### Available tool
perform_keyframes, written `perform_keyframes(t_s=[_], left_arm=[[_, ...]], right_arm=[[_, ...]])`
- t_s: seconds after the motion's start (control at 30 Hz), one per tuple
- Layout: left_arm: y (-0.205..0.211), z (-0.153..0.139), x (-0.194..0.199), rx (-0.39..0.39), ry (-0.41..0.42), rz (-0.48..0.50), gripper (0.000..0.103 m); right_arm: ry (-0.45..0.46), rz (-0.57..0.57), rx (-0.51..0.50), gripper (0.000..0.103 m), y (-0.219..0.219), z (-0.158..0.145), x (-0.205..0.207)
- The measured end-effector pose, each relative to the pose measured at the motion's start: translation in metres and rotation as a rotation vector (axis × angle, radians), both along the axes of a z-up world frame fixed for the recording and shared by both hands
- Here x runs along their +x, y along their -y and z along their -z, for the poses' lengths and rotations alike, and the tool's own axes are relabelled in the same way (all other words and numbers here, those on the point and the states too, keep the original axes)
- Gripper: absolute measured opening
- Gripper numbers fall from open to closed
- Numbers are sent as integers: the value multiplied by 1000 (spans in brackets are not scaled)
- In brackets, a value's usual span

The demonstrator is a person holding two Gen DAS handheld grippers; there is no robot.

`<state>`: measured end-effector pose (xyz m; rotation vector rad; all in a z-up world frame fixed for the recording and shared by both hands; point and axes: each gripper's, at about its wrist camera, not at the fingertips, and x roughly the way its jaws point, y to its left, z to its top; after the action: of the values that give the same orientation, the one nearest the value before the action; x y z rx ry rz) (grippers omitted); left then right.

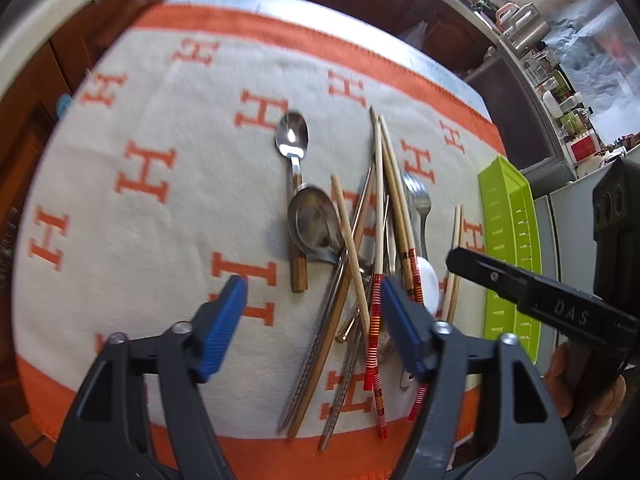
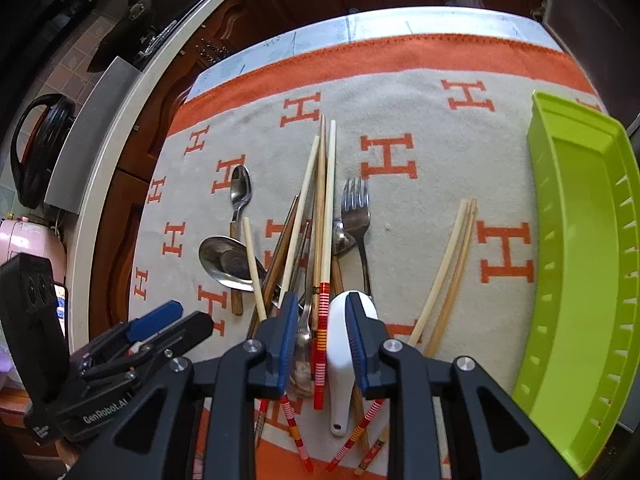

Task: Organize utensils

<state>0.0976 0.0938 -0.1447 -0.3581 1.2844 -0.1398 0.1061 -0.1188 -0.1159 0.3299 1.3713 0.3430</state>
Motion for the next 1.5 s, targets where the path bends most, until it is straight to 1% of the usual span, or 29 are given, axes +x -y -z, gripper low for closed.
perform_keyframes(t_s=[0.03,0.07,0.2,0.3,0.33,0.43,0.53,0.67,0.73,0.8,0.9,1.1,1.2,1.37,1.43,1.5], left_arm=[[1,7,1,-7,-15,3,55],[3,11,1,-9,-21,6,54],[11,20,-1,7,-6,20,54],[11,23,2,-28,-13,19,54],[11,22,2,-29,-6,15,54],[10,17,3,-3,31,5,54],[11,10,2,-6,78,-2,54],[10,2,0,-25,137,-40,54],[10,1,1,-38,124,-35,54],[11,2,4,-52,88,-22,54],[15,2,7,-21,68,-11,54],[35,-10,11,6,90,47,53],[48,-18,16,18,96,66,50],[67,-23,27,57,78,72,48],[73,-22,32,66,63,67,43],[81,-21,36,74,55,69,42]], right_arm=[[-12,3,14,21,0,5,3],[-18,5,21,21,1,8,6],[-29,7,32,18,1,17,16],[-44,5,43,14,1,24,21],[-49,4,49,13,1,27,22],[-57,7,77,12,2,31,24],[-57,7,108,6,3,33,24],[-32,-5,114,6,3,31,18],[-24,-1,121,6,3,29,15],[-10,12,131,6,6,25,11],[15,37,155,6,15,17,4],[80,95,172,6,40,-7,-14],[108,146,167,6,60,-17,-28],[164,254,100,6,103,-34,-48],[178,293,59,6,119,-39,-54],[186,333,-1,6,136,-40,-60]])
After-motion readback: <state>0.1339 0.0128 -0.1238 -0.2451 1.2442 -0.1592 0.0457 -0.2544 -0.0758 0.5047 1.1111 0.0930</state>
